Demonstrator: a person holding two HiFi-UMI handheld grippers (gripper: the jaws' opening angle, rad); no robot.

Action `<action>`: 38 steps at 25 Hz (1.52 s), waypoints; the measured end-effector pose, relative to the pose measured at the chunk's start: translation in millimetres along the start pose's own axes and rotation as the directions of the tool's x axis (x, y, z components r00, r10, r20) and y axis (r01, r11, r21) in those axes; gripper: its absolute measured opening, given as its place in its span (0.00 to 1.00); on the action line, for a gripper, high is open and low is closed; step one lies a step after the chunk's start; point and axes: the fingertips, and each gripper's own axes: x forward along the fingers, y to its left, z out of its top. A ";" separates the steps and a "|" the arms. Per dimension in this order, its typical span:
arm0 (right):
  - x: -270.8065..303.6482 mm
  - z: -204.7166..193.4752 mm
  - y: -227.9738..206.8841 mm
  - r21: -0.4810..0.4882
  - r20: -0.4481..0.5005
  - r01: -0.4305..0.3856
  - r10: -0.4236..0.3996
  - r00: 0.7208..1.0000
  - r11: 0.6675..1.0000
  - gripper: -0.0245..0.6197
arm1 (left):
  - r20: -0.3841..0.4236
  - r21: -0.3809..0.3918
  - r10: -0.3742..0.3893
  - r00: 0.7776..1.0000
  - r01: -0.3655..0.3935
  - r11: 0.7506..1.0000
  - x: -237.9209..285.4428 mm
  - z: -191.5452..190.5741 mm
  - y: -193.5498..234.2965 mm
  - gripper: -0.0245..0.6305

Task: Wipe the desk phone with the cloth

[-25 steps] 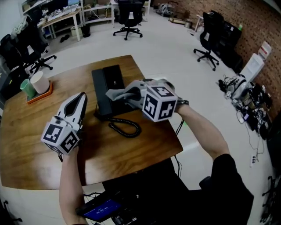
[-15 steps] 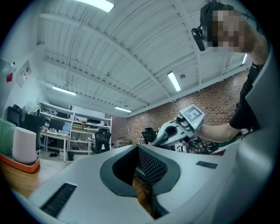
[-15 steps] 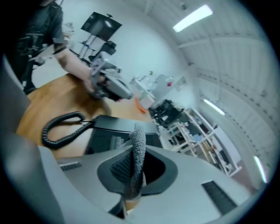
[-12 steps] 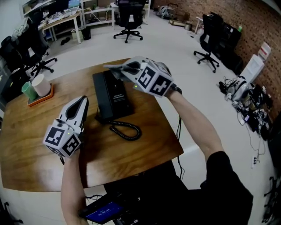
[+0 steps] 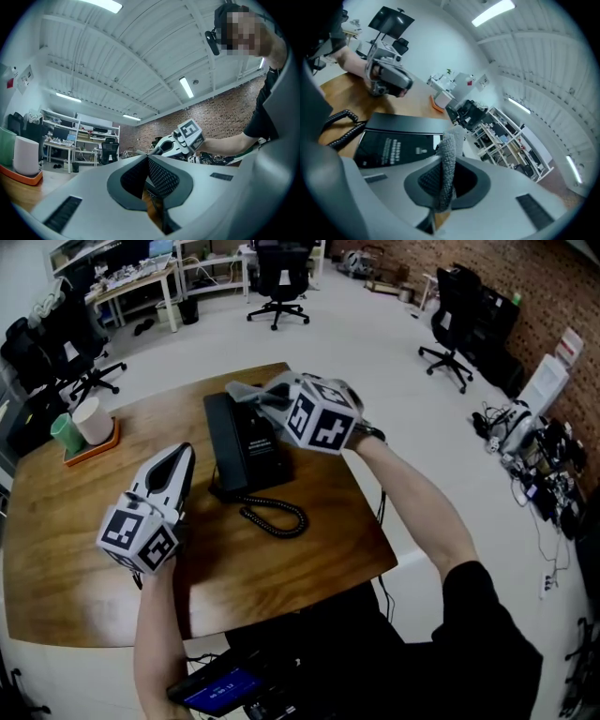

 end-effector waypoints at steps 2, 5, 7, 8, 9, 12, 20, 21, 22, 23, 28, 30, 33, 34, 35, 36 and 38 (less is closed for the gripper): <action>-14.5 0.2 27.4 -0.037 0.014 -0.049 0.049 0.999 0.998 0.08 | -0.006 -0.001 -0.003 1.000 0.003 1.000 -0.5 -0.9 -2.1 0.02; -28.0 5.8 66.6 -0.065 0.033 -0.107 0.110 0.993 0.992 0.08 | -0.010 -0.002 -0.010 1.000 0.010 1.000 -4.8 -2.4 3.2 0.02; -37.9 6.0 87.8 -0.085 0.036 -0.137 0.141 0.989 0.987 0.08 | -0.006 -0.006 -0.011 1.000 0.011 1.000 -4.9 -3.7 3.2 0.02; -44.4 4.7 96.7 -0.096 0.036 -0.150 0.154 0.987 0.984 0.08 | -0.008 -0.009 -0.016 1.000 0.016 1.000 -3.5 -3.5 -0.5 0.02; -51.2 3.2 105.1 -0.105 0.036 -0.164 0.169 0.985 0.981 0.08 | -0.012 -0.012 -0.024 1.000 0.024 1.000 -1.4 -3.0 -5.3 0.02; -67.2 0.2 128.4 -0.121 0.036 -0.214 0.219 0.975 0.969 0.08 | -0.029 -0.023 -0.047 0.998 0.047 0.999 1.5 -4.0 -15.6 0.02; -108.7 19.1 105.3 0.088 0.232 -0.099 0.076 0.970 0.991 0.08 | -0.029 -0.041 -0.036 0.999 0.035 0.999 2.8 -5.1 -16.1 0.02; -114.7 21.8 97.5 0.121 0.253 -0.077 0.045 0.966 0.990 0.08 | -0.024 -0.046 -0.042 0.999 0.041 0.998 6.0 -3.9 -14.4 0.02; -120.8 25.3 89.9 0.149 0.277 -0.058 0.014 0.961 0.987 0.08 | -0.016 -0.052 -0.054 0.998 0.053 0.997 9.8 -1.3 -13.8 0.02; -127.1 29.7 83.5 0.172 0.305 -0.041 -0.013 0.952 0.984 0.08 | -0.006 -0.056 -0.069 0.998 0.068 0.996 13.1 3.2 -15.3 0.02; -157.3 46.3 76.6 0.271 0.425 -0.035 -0.087 0.901 0.962 0.08 | 0.020 -0.038 -0.108 0.994 0.109 0.993 7.5 31.2 -49.3 0.03; -170.9 48.0 74.8 0.309 0.457 -0.038 -0.114 0.882 0.950 0.08 | 0.026 -0.038 -0.127 0.992 0.128 0.991 5.0 38.9 -64.0 0.03; -192.1 54.1 76.0 0.349 0.518 -0.052 -0.147 0.843 0.936 0.08 | 0.038 -0.035 -0.156 0.987 0.158 0.987 -2.4 45.3 -86.6 0.03; -198.4 58.3 78.7 0.360 0.540 -0.063 -0.153 0.828 0.931 0.08 | 0.042 -0.035 -0.163 0.986 0.164 0.986 -8.0 47.0 -92.3 0.03; -204.8 63.0 81.7 0.373 0.560 -0.075 -0.160 0.813 0.925 0.08 | 0.049 -0.036 -0.167 0.985 0.169 0.985 -14.2 49.4 -96.8 0.03; -211.9 66.6 84.3 0.386 0.578 -0.085 -0.169 0.798 0.918 0.08 | 0.060 -0.036 -0.170 0.984 0.172 0.984 -19.7 52.8 -100.9 0.03; -229.9 67.1 87.2 0.411 0.609 -0.102 -0.190 0.770 0.906 0.08 | 0.088 -0.038 -0.175 0.981 0.179 0.983 -25.4 61.3 -112.1 0.03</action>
